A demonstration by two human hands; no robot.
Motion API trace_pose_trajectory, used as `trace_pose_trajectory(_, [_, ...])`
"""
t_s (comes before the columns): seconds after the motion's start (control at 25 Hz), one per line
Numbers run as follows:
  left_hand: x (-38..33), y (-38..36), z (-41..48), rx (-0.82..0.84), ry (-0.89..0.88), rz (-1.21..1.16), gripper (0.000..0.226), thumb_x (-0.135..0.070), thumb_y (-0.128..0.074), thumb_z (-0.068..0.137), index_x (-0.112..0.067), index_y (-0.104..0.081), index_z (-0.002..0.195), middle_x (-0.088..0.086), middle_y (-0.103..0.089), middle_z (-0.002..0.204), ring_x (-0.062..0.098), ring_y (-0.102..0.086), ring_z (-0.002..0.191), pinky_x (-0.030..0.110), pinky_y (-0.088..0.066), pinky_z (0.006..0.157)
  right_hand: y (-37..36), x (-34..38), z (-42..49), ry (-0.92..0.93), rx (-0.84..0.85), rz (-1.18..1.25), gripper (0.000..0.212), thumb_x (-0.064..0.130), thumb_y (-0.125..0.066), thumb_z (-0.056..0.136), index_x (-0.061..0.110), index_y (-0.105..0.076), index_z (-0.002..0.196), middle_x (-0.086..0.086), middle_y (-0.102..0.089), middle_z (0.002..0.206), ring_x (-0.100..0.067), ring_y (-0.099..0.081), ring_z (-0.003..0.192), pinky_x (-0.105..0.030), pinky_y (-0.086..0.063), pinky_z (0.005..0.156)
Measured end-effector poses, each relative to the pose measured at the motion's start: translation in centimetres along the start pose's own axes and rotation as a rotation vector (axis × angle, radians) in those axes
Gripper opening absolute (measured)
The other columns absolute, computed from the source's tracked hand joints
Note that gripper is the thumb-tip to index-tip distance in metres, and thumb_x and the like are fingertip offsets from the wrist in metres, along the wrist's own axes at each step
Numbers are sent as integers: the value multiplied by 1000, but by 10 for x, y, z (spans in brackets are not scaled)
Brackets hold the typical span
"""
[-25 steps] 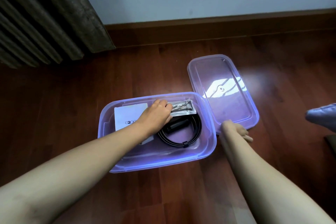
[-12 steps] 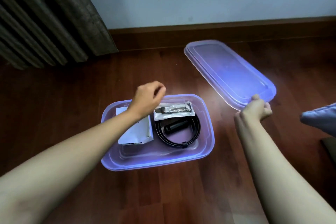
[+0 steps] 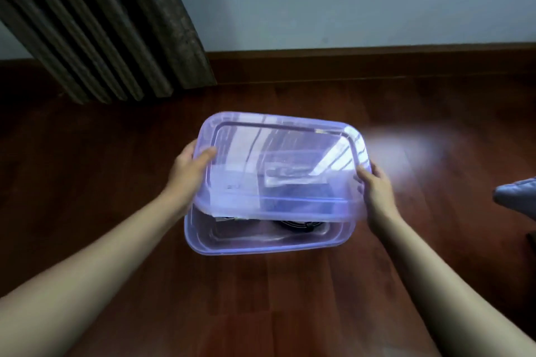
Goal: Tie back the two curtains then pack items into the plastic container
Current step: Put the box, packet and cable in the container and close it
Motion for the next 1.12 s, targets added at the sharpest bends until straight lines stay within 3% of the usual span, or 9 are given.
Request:
trace_pose_trajectory(0.16, [50, 31, -32, -54, -6, 361, 50, -47, -53, 85, -30, -50, 132, 0, -51, 139, 19, -46, 129, 43, -33, 111, 1, -25, -25, 59, -26, -353, 39, 25, -45, 96, 13, -48, 133, -9, -54, 133, -24, -50, 122, -33, -37, 98])
trace_pose_trajectory(0.24, [65, 37, -41, -121, 65, 567, 52, -38, -47, 94, -21, -38, 142, 5, -28, 154, 21, -23, 142, 38, -18, 117, -1, -32, -31, 36, 4, -392, 40, 25, -41, 98, 13, -44, 135, -9, -52, 134, -25, -48, 125, -31, -34, 98])
trace_pose_trajectory(0.32, [77, 39, -39, -128, 122, 525, 55, -36, -44, 96, -16, -31, 145, 5, -22, 156, 20, -20, 144, 37, -17, 117, -7, -34, -34, 39, 30, -417, 37, 23, -41, 97, 13, -43, 133, -8, -55, 126, -23, -51, 115, -26, -34, 89])
trace_pose_trajectory(0.44, [86, 38, -36, -74, 177, 404, 62, -47, -45, 88, -20, -35, 143, 3, -44, 145, 22, -42, 133, 42, -32, 112, -8, -27, -28, 23, 8, -477, 22, 18, -43, 94, 11, -46, 114, -7, -56, 105, -24, -52, 96, -27, -32, 77])
trace_pose_trajectory(0.6, [74, 39, -30, -149, 213, 438, 54, -52, -42, 79, -24, -56, 123, 2, -63, 122, 28, -57, 112, 42, -45, 97, -13, -18, 6, -37, 30, -534, 41, 29, -41, 93, 9, -38, 129, -11, -54, 125, -25, -50, 104, -31, -35, 84])
trace_pose_trajectory(0.72, [63, 41, -18, -211, 263, 313, 44, -56, -40, 85, -24, -62, 107, 1, -66, 112, 25, -61, 102, 40, -47, 92, -26, -16, 27, -14, 125, -595, 54, 48, -38, 94, 15, -36, 136, -8, -50, 136, -28, -48, 123, -35, -35, 99])
trace_pose_trajectory(0.84, [62, 32, 3, -133, 345, 150, 51, -57, -39, 91, -16, -64, 106, 6, -69, 102, 24, -66, 92, 40, -52, 89, -32, -19, 37, -17, 177, -598, 62, 69, -35, 82, 22, -54, 118, -6, -61, 124, -27, -57, 112, -41, -43, 99])
trace_pose_trajectory(1.0, [60, 26, 9, -141, 275, 206, 52, -49, -36, 96, -5, -64, 96, 9, -66, 80, 24, -62, 74, 28, -47, 63, -28, -35, 46, -37, 159, -490, 69, 79, -41, 66, 25, -63, 101, 0, -67, 105, -22, -63, 99, -44, -48, 95])
trace_pose_trajectory(1.12, [59, 33, 16, -184, 241, 376, 56, -53, -33, 95, -6, -65, 93, 13, -67, 85, 30, -64, 84, 36, -50, 74, -29, -38, 50, -51, 150, -456, 66, 78, -45, 66, 20, -61, 92, 2, -65, 97, -23, -63, 96, -45, -49, 93])
Point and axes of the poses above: each hand's wrist, its own z-axis towards the middle knuckle, its own y-axis out of the back of the hand, x = y × z, the point moved 6 cm from there along z, towards the middle knuckle
